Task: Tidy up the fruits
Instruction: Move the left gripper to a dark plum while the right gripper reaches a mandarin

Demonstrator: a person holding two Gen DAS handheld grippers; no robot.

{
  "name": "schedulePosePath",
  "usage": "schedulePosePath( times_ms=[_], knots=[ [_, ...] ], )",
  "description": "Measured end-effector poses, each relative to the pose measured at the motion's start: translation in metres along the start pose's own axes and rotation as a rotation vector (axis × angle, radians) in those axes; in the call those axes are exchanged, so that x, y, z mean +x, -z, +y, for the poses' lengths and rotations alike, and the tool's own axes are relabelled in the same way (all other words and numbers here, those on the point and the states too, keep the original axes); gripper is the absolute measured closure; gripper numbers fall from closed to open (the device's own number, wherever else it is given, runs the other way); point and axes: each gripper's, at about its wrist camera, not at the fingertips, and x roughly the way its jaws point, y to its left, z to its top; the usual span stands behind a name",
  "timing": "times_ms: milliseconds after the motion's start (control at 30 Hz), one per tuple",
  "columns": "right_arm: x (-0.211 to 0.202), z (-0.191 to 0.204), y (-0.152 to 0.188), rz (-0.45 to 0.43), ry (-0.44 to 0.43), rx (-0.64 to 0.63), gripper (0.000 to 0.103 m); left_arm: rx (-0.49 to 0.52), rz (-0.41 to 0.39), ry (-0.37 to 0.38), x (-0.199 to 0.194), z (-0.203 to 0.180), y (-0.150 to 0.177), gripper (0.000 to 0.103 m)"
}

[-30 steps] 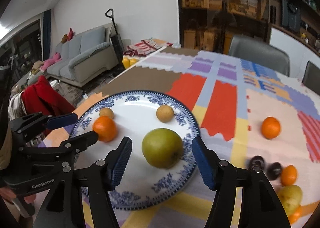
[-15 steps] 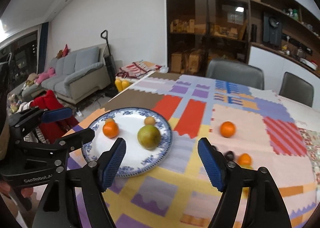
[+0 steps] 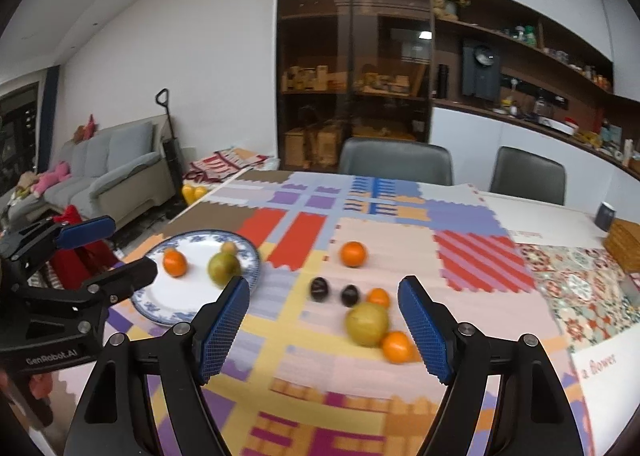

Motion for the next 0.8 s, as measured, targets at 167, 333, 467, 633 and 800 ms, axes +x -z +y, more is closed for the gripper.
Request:
schedulePosePath(
  times_ms=[167, 333, 467, 633, 800],
  knots=[
    [-0.006, -0.018, 0.005, 0.019, 0.073, -0.001, 0.026, 0.010, 0.018, -0.002, 0.012, -0.015, -0.005, 0.029],
    [-0.001, -0.033, 0.013, 0.065, 0.129, 0.016, 0.026, 0.024, 0.057, 0.015, 0.032, -0.024, -0.004, 0.029],
    [0.006, -0.040, 0.021, 0.106, 0.152, 0.025, 0.026, 0.045, 0.077, 0.025, 0.048, -0.028, -0.003, 0.029],
    [0.017, -0.044, 0.032, 0.153, 0.165, 0.029, 0.026, 0.087, 0.093, 0.031, 0.070, -0.031, -0.001, 0.029],
    [0.036, -0.045, 0.040, 0.184, 0.176, 0.029, 0.026, 0.104, 0.132, 0.055, 0.096, -0.032, 0.003, 0.029]
  ],
)
